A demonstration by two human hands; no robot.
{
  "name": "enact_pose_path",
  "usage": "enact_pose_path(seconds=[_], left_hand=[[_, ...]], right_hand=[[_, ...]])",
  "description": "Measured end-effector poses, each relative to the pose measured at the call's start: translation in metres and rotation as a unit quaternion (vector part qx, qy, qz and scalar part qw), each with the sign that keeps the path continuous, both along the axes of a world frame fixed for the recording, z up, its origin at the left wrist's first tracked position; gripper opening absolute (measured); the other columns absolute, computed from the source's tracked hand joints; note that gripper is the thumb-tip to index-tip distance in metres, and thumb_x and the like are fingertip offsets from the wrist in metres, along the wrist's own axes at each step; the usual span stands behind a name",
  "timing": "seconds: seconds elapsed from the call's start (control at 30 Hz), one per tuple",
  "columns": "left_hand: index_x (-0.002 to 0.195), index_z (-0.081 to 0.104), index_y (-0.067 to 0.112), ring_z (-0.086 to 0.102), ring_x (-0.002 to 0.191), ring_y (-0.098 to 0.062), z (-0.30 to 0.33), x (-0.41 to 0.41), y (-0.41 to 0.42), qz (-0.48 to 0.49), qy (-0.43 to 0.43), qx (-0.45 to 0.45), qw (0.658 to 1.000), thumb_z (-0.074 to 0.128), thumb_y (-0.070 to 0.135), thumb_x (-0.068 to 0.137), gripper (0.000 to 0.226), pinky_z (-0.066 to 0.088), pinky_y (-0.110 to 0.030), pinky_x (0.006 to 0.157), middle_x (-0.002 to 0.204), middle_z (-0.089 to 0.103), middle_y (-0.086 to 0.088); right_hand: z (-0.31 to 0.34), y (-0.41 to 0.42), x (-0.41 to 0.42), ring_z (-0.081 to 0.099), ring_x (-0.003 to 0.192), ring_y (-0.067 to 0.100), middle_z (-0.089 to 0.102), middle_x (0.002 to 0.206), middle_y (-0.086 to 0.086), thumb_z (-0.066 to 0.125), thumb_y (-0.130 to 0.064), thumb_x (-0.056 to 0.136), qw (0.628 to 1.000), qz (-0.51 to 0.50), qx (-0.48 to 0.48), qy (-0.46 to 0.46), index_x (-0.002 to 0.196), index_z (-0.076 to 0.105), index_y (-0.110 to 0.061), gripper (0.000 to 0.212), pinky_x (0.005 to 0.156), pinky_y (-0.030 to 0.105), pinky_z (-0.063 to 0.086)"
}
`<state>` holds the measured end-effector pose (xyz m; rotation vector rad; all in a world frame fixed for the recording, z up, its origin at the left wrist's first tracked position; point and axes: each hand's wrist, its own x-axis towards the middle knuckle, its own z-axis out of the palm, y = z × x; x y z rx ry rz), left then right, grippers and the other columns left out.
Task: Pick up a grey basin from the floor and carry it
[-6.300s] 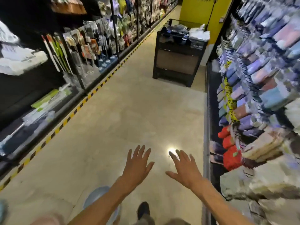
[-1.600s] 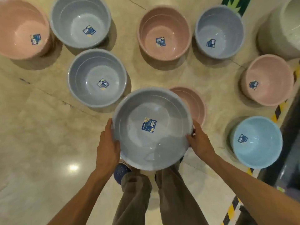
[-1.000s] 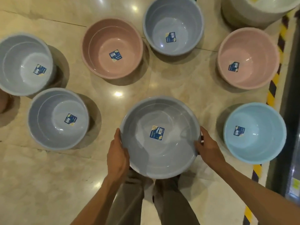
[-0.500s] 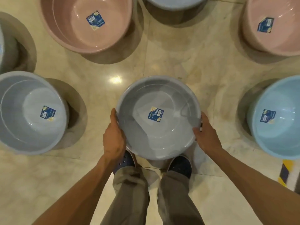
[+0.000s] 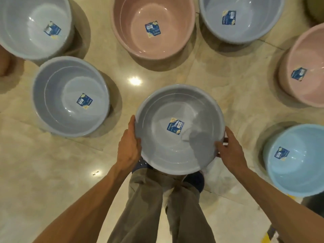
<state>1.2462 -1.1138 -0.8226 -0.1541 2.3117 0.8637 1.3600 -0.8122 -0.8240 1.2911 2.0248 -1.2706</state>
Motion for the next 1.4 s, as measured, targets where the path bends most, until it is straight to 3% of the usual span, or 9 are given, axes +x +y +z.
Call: enact_pose_path(seconds=[0.17, 0.27, 0.37, 0.57, 0.83, 0.93, 1.1, 1.23, 1.4], left_hand=[[0.159, 0.022, 0.035, 0.054, 0.135, -0.027, 0.048, -0.004, -0.057, 0.085, 0.018, 0.025, 0.996, 0.044, 0.048, 0.1, 0.065, 0.047, -0.053, 0.111, 0.154, 0.047, 0.007], [0.16, 0.02, 0.034, 0.049, 0.13, -0.012, 0.077, -0.002, -0.096, 0.125, 0.036, 0.011, 0.991, 0.046, 0.039, 0.104, 0.062, 0.041, -0.036, 0.106, 0.145, 0.043, 0.019], [0.162, 0.013, 0.033, 0.055, 0.131, -0.025, 0.103, 0.003, -0.14, 0.161, 0.029, -0.013, 0.986, 0.048, 0.031, 0.106, 0.066, 0.047, -0.043, 0.104, 0.151, 0.05, 0.004], [0.162, 0.015, 0.026, 0.06, 0.123, -0.037, 0.154, 0.007, -0.21, 0.242, 0.034, -0.012, 0.97, 0.037, 0.059, 0.087, 0.085, 0.05, -0.046, 0.099, 0.148, 0.055, -0.01], [0.16, 0.014, 0.039, 0.055, 0.133, -0.032, 0.191, -0.008, -0.263, 0.319, 0.0, 0.0, 0.948, 0.039, 0.065, 0.098, 0.072, 0.047, -0.05, 0.107, 0.154, 0.049, -0.001], [0.147, 0.018, 0.061, 0.058, 0.12, -0.018, 0.198, -0.031, -0.269, 0.337, -0.003, 0.011, 0.942, 0.046, 0.052, 0.104, 0.052, 0.048, -0.041, 0.103, 0.14, 0.052, 0.017], [0.159, 0.016, 0.044, 0.061, 0.121, -0.031, 0.182, -0.074, -0.277, 0.344, -0.033, -0.012, 0.938, 0.046, 0.05, 0.099, 0.067, 0.052, -0.052, 0.1, 0.145, 0.056, -0.001], [0.16, 0.018, 0.037, 0.065, 0.114, -0.035, 0.162, -0.103, -0.276, 0.351, -0.031, -0.042, 0.935, 0.052, 0.02, 0.104, 0.069, 0.055, -0.049, 0.093, 0.14, 0.061, -0.008], [0.16, 0.022, 0.035, 0.063, 0.12, -0.036, 0.122, -0.135, -0.278, 0.401, -0.042, -0.02, 0.915, 0.053, 0.026, 0.103, 0.065, 0.053, -0.052, 0.099, 0.143, 0.059, -0.008]], right_hand=[[0.038, -0.035, -0.044, 0.064, 0.105, 0.021, 0.063, 0.122, -0.001, 0.059, -0.022, 0.104, 0.996, 0.084, -0.008, 0.03, 0.154, 0.04, -0.041, 0.057, 0.079, 0.045, 0.064], [0.059, -0.066, -0.075, 0.065, 0.098, 0.019, 0.064, 0.117, -0.002, 0.061, -0.022, 0.104, 0.988, 0.151, -0.014, 0.038, 0.155, 0.038, -0.04, 0.059, 0.08, 0.046, 0.063], [0.078, -0.099, -0.106, 0.069, 0.097, 0.022, 0.065, 0.115, -0.001, 0.062, -0.023, 0.103, 0.974, 0.219, -0.03, 0.052, 0.155, 0.04, -0.037, 0.058, 0.074, 0.044, 0.065], [0.124, -0.177, -0.164, 0.068, 0.094, 0.011, 0.064, 0.113, -0.019, 0.06, -0.013, 0.102, 0.947, 0.301, -0.077, 0.082, 0.135, 0.043, -0.061, 0.061, 0.063, 0.027, 0.062], [0.158, -0.245, -0.217, 0.067, 0.098, 0.009, 0.064, 0.116, -0.016, 0.067, -0.032, 0.099, 0.925, 0.364, -0.066, 0.087, 0.152, 0.041, -0.039, 0.059, 0.058, 0.021, 0.059], [0.153, -0.254, -0.244, 0.066, 0.095, 0.011, 0.064, 0.124, -0.005, 0.067, -0.03, 0.1, 0.921, 0.38, -0.05, 0.071, 0.152, 0.042, -0.036, 0.058, 0.064, 0.027, 0.062], [0.153, -0.262, -0.292, 0.069, 0.105, 0.018, 0.062, 0.114, -0.026, 0.067, -0.028, 0.1, 0.923, 0.373, -0.07, 0.068, 0.138, 0.043, -0.056, 0.053, 0.084, 0.047, 0.063], [0.133, -0.262, -0.334, 0.071, 0.102, 0.019, 0.067, 0.115, -0.018, 0.068, -0.028, 0.099, 0.915, 0.389, -0.086, 0.059, 0.125, 0.041, -0.075, 0.059, 0.081, 0.055, 0.063], [0.097, -0.276, -0.374, 0.073, 0.085, 0.01, 0.069, 0.101, -0.029, 0.066, -0.029, 0.101, 0.904, 0.414, -0.084, 0.062, 0.123, 0.039, -0.074, 0.057, 0.072, 0.051, 0.065]])
